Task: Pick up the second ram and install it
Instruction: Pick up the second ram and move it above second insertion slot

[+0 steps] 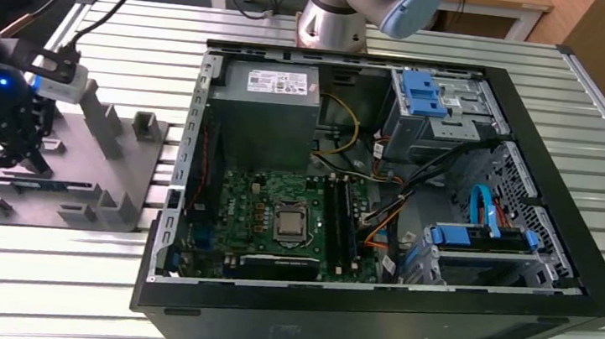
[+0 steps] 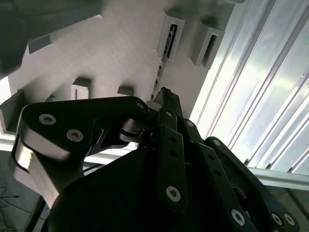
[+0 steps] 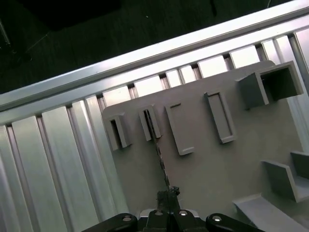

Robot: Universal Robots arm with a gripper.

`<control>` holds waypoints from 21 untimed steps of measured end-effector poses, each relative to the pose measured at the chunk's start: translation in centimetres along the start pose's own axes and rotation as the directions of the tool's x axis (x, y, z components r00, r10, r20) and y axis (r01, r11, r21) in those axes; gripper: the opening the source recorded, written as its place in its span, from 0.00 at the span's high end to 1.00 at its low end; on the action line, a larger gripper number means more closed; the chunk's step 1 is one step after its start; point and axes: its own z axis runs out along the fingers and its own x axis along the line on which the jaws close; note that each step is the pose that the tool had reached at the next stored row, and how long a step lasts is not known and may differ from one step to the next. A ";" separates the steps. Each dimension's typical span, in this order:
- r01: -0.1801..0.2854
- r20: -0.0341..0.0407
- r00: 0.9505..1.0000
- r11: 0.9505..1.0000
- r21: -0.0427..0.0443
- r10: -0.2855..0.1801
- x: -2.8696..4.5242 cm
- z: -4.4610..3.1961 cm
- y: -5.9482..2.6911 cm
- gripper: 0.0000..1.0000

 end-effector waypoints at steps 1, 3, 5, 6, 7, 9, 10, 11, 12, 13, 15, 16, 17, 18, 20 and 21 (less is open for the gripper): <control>0.011 0.000 1.000 1.000 0.000 -0.011 0.00 0.00 0.00 0.90; 0.034 -0.001 0.999 0.999 0.001 -0.034 0.00 0.00 0.00 0.90; 0.057 -0.002 0.998 0.998 0.002 -0.057 0.00 0.00 0.00 0.90; 0.068 -0.002 0.998 0.998 0.002 -0.068 0.00 0.00 0.00 0.90; 0.078 -0.002 0.997 0.997 0.002 -0.078 0.00 0.01 0.00 0.90; 0.100 -0.003 0.995 0.995 0.003 -0.100 0.00 0.01 0.00 0.90; 0.111 -0.003 0.994 0.994 0.003 -0.111 0.00 0.01 0.00 0.90; 0.122 -0.004 0.992 0.992 0.004 -0.122 0.00 0.01 0.00 0.90; 0.133 -0.004 0.991 0.991 0.004 -0.133 0.00 0.01 0.00 0.90; 0.143 -0.004 0.990 0.990 0.004 -0.143 0.00 0.01 0.00 0.90; 0.163 -0.005 0.987 0.987 0.005 -0.163 0.00 0.02 0.00 0.90; 0.173 -0.005 0.985 0.985 0.005 -0.173 0.00 0.02 0.00 0.90; 0.183 -0.005 0.983 0.983 0.006 -0.183 0.00 0.02 0.00 0.90; 0.192 -0.006 0.981 0.981 0.006 -0.192 0.00 0.02 0.00 0.90; 0.212 -0.007 0.977 0.977 0.006 -0.212 0.00 0.02 0.00 0.90; 0.222 -0.007 0.975 0.975 0.007 -0.222 0.00 0.02 0.00 0.90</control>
